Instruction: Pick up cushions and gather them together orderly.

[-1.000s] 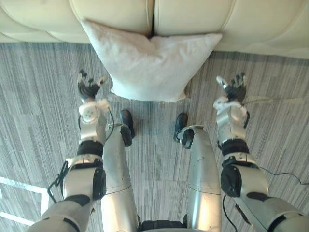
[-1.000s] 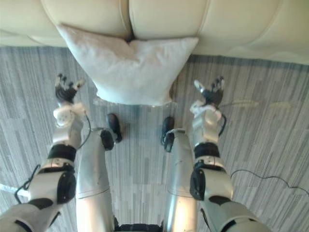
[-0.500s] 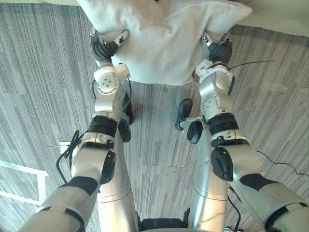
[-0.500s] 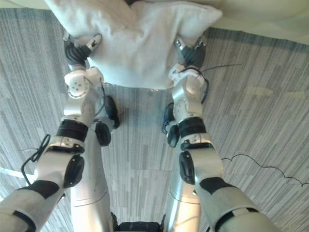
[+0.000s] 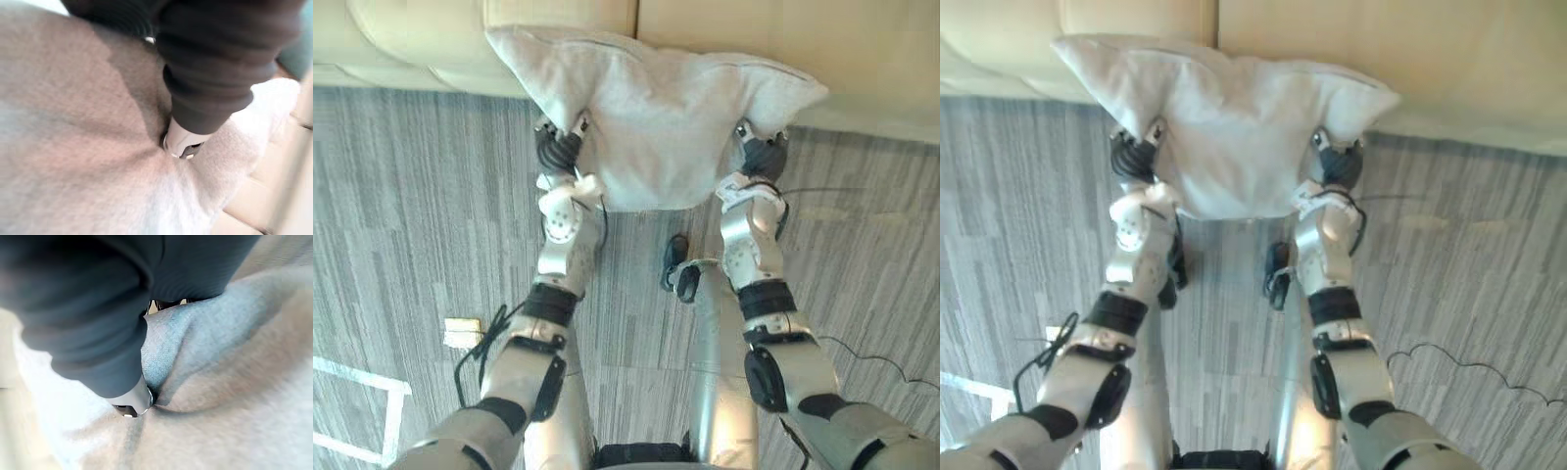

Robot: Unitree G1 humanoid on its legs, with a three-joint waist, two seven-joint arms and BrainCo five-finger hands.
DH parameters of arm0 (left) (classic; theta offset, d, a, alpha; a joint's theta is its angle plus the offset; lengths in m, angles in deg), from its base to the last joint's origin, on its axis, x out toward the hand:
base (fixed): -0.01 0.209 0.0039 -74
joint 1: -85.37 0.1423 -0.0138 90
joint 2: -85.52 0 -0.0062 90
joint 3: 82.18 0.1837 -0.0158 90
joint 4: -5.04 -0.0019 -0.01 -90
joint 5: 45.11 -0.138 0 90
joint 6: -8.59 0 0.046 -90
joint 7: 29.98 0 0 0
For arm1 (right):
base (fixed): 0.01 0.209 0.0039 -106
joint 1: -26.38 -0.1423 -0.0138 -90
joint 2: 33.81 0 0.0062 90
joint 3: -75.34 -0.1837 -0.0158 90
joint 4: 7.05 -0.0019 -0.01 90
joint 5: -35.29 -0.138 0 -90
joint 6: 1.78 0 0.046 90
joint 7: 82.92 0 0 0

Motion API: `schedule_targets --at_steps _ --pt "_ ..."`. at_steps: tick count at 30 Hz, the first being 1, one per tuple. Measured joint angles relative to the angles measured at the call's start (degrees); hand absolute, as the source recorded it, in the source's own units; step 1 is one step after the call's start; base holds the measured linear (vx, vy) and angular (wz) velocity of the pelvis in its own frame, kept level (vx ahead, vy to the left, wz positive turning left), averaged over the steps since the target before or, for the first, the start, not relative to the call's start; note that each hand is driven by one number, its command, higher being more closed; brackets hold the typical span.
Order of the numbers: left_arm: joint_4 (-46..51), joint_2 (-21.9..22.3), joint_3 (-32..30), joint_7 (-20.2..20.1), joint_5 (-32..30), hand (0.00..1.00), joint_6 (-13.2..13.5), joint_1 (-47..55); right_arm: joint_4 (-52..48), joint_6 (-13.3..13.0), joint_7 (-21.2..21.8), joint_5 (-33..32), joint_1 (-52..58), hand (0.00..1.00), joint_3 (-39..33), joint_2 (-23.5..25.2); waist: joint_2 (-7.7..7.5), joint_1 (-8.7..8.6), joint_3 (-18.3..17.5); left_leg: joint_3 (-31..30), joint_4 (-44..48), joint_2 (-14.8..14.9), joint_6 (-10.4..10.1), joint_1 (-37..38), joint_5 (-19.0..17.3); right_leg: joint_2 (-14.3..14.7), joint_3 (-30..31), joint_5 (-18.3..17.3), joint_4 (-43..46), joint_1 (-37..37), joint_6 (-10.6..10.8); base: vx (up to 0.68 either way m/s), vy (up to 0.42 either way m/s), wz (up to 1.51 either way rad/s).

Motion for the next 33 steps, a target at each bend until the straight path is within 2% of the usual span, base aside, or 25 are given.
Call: schedule_targets --at_steps 1,3,7,9,10,11,12,15,17,18,19,20,21,23,24,25,26,27,28,30,31,32,33 --pt "2.5 0.8 1.7 -0.1 -0.3 1.0 0.6 3.4 -4.1 -1.6 -0.1 0.4 4.5 1.0 0.6 0.8 -0.09 -0.12 -2.8 0.6 -2.3 0.0 -0.1 3.3 0.1 0.0 -0.2 0.3 -2.3 3.1 -0.1 0.07 -0.032 -0.07" --pt "5.0 1.9 3.4 -0.2 -1.4 1.0 1.0 8.1 -7.5 -3.2 -0.2 2.1 10.3 1.0 2.2 0.8 -0.14 -0.25 -8.9 1.0 -4.0 -0.1 -0.4 4.0 0.3 0.1 -0.2 0.4 -4.1 3.6 0.0 0.15 -0.01 -0.04" --pt "10.9 2.4 5.7 -0.8 -2.4 1.0 2.1 15.3 -17.4 -3.8 -0.2 5.6 20.3 1.0 4.5 0.8 -0.37 -0.22 -11.5 2.3 -9.6 0.3 -0.5 15.8 0.3 0.7 -1.0 1.7 -11.6 15.8 1.1 0.18 0.011 -0.07" --pt "13.6 2.4 6.4 -1.0 -3.7 1.0 2.7 19.5 -21.9 -4.1 0.2 7.0 25.4 1.0 6.4 0.7 -0.48 -0.09 -12.9 3.9 -12.3 0.5 -0.1 21.6 -0.2 1.0 -0.7 2.5 -15.3 21.5 2.2 0.19 0.056 -0.24" --pt "14.9 2.4 6.5 -1.5 -4.5 1.0 2.9 21.7 -23.4 -4.2 0.6 7.3 27.9 1.0 7.1 0.7 -0.45 -0.01 -13.0 4.7 -13.0 0.8 0.0 24.9 -1.1 1.2 -0.6 3.3 -16.0 24.2 3.5 0.13 0.095 -0.45" --pt "16.3 2.4 6.9 -2.1 -4.6 1.0 3.1 24.4 -24.3 -4.4 1.4 7.4 30.8 1.0 7.9 0.6 -0.42 0.31 -13.7 5.9 -13.5 1.7 0.2 28.1 -2.5 1.3 -0.4 5.0 -14.7 25.8 6.4 0.11 0.101 -0.48" --pt "16.7 2.4 6.9 -2.3 -4.6 1.0 3.1 25.3 -24.3 -4.5 1.8 7.4 31.9 1.0 8.3 0.6 -0.44 0.32 -13.8 6.4 -13.4 1.9 0.4 29.6 -3.2 1.3 -0.1 6.0 -13.3 26.0 7.6 0.07 0.096 -0.45" --pt "17.3 2.4 7.1 -3.2 -4.6 1.0 2.8 29.2 -24.2 -3.9 2.8 7.4 35.9 1.0 9.0 1.0 -0.4 0.27 -13.8 8.9 -12.4 3.2 1.3 36.1 -6.9 1.7 1.7 12.2 -4.8 25.7 9.0 0.05 0.111 -0.39" --pt "17.5 2.4 7.3 -3.4 -4.6 1.0 2.8 31.2 -24.1 -3.5 4.1 7.4 37.7 1.0 9.0 1.7 -0.23 0.25 -14.5 10.0 -12.7 3.7 1.4 39.1 -8.2 1.6 2.2 15.6 -2.6 25.7 8.4 0.09 0.117 -0.35" --pt "17.5 2.4 7.4 -3.6 -4.6 1.0 2.6 32.0 -23.9 -3.2 4.4 7.4 38.5 1.0 9.0 1.8 -0.35 0.26 -15.6 10.7 -13.4 3.7 1.6 40.4 -8.6 1.5 2.0 16.4 -2.2 25.6 7.2 0.13 0.059 -0.28" --pt "17.5 2.3 7.4 -3.9 -4.6 1.0 2.6 32.4 -23.4 -3.2 4.7 7.4 38.7 1.0 9.0 1.8 -0.48 0.19 -15.9 11.2 -14.6 3.5 1.7 42.0 -8.8 1.1 1.2 15.1 -2.3 25.7 5.1 0.15 0.042 -0.27" --pt "17.3 2.3 7.4 -4.0 -4.6 1.0 2.5 32.6 -22.7 -3.2 4.8 7.4 39.0 1.0 9.0 1.8 -0.82 0.19 -16.8 11.5 -15.9 3.0 1.8 42.8 -8.8 0.9 0.7 12.5 -3.6 25.9 4.3 0.19 -0.005 -0.27" --pt "16.8 2.2 7.6 -4.1 -4.6 1.0 2.4 32.9 -20.9 -3.2 5.5 7.4 38.9 1.0 8.7 1.6 -0.84 0.17 -18.8 11.9 -17.9 2.7 1.7 43.5 -8.7 1.1 0.1 9.2 -8.9 25.9 4.1 0.24 -0.05 -0.28" --pt "14.7 1.3 8.4 -4.5 -4.6 1.0 2.9 32.7 -17.9 -2.9 6.6 7.4 39.0 1.0 8.4 -0.2 -0.36 0.04 -19.8 12.0 -22.0 2.3 0.3 46.5 -7.7 3.1 0.6 9.5 -21.0 26.9 3.5 0.29 -0.079 -0.13" --pt "13.3 0.8 8.7 -5.3 -4.6 1.0 2.9 32.6 -16.2 -2.5 6.8 7.4 39.0 1.0 8.3 -1.6 -0.38 -0.45 -20.3 11.7 -24.4 1.8 -0.6 48.0 -7.0 4.0 1.5 12.5 -28.8 27.9 3.5 0.36 -0.119 0.42" --pt "10.3 -0.4 9.7 -6.4 -4.5 1.0 2.7 32.5 -13.3 -1.5 6.9 7.4 39.0 1.0 8.3 -3.5 -1.09 -1.62 -21.0 10.2 -26.8 -0.1 -2.4 50.7 -6.3 4.0 4.0 23.1 -39.9 31.5 0.3 0.46 -0.152 0.37" --pt "8.4 -0.2 10.3 -6.6 -4.4 1.0 2.1 32.5 -11.7 -0.9 7.0 7.4 38.7 1.0 8.3 -5.1 0.81 -1.61 -21.4 8.0 -28.0 0.8 -2.7 51.4 -6.1 5.1 3.1 22.9 -39.5 32.1 -0.2 0.45 -0.184 0.19" --pt "7.3 -0.7 10.8 -6.9 -4.4 1.0 0.3 32.5 -11.2 0.6 7.0 7.4 39.3 1.0 7.8 -5.9 1.7 -0.75 -21.8 5.8 -30.7 1.3 -4.6 52.9 -4.0 5.9 3.0 20.1 -36.7 31.5 -0.9 0.36 -0.159 -0.01" --pt "6.1 -0.2 11.4 -7.3 -4.4 1.0 -0.7 32.7 -11.3 1.2 7.0 7.4 40.7 1.0 6.8 -5.9 2.55 -1.15 -22.3 3.8 -30.4 1.8 -5.1 53.8 -3.2 6.1 1.7 17.5 -34.4 31.9 -1.5 0.34 -0.173 0.23" --pt "6.0 0.3 12.9 -8.3 -4.4 1.0 -1.8 33.8 -13.1 2.0 7.0 7.4 44.0 1.0 5.6 -5.9 3.67 -2.11 -22.7 2.2 -22.6 4.0 -4.9 52.1 -2.7 7.0 -1.5 14.6 -33.5 35.4 -2.7 0.31 -0.154 0.59" --pt "6.0 0.5 13.1 -9.0 -4.4 1.0 -1.8 34.4 -14.8 2.6 7.0 7.4 45.7 1.0 5.3 -5.8 3.72 -2.26 -22.6 1.8 -15.6 5.5 -4.4 49.9 -1.1 7.4 -3.0 13.4 -33.6 37.8 -3.5 0.3 -0.162 0.56" --pt "6.3 1.0 13.0 -9.6 -4.4 1.0 -1.7 35.5 -18.9 2.9 7.1 7.4 48.9 1.0 5.0 -5.3 3.8 -1.93 -22.6 2.2 -4.2 8.3 -1.9 46.1 5.2 8.4 -4.0 11.9 -34.5 42.6 -4.3 0.33 -0.165 0.34" --pt "6.5 1.1 13.0 -10.1 -4.4 1.0 -1.7 36.2 -20.8 2.8 7.1 7.4 50.2 1.0 5.0 -4.9 3.9 -1.4 -22.7 3.2 0.5 9.8 -0.3 45.0 8.8 8.8 -4.0 11.3 -35.5 45.0 -4.7 0.25 -0.106 0.17"
